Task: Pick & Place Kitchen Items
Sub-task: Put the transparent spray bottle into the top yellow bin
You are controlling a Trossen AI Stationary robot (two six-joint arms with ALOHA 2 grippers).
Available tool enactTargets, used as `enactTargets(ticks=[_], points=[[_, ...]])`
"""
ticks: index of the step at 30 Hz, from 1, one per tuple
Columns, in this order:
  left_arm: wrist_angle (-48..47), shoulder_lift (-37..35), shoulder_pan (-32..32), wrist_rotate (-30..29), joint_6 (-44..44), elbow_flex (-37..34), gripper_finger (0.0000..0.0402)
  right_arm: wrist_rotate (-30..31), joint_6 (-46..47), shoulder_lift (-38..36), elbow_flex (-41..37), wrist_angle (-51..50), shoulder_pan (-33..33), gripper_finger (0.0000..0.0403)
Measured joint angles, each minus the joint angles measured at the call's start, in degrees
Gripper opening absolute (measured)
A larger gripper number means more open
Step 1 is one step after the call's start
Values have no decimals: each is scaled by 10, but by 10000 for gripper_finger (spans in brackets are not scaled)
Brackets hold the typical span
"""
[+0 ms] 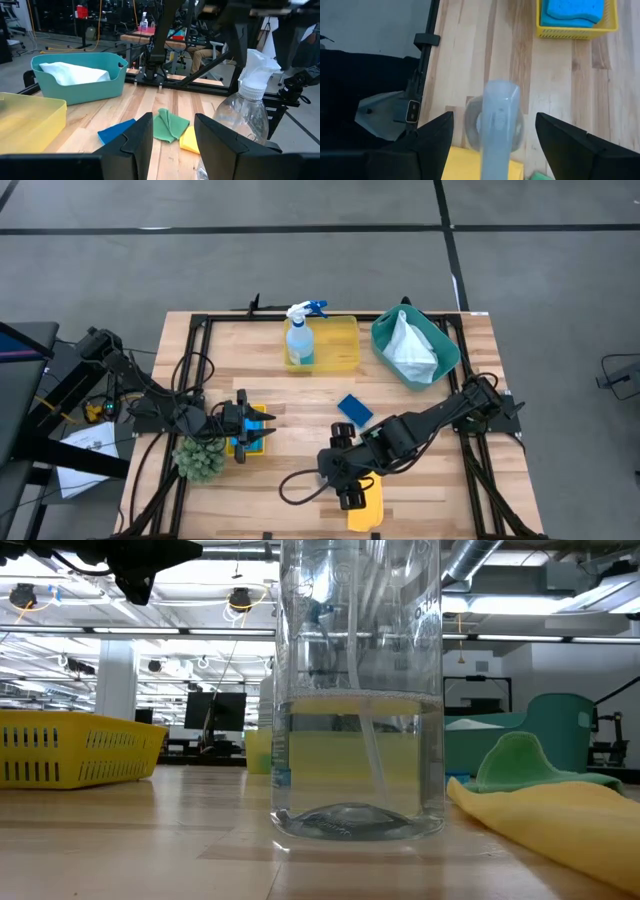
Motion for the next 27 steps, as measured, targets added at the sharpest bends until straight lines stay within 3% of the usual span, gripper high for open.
enactTargets(ticks=[27], points=[[0, 0, 0, 0, 0, 0, 140, -14, -22, -3, -31, 25, -10, 258]])
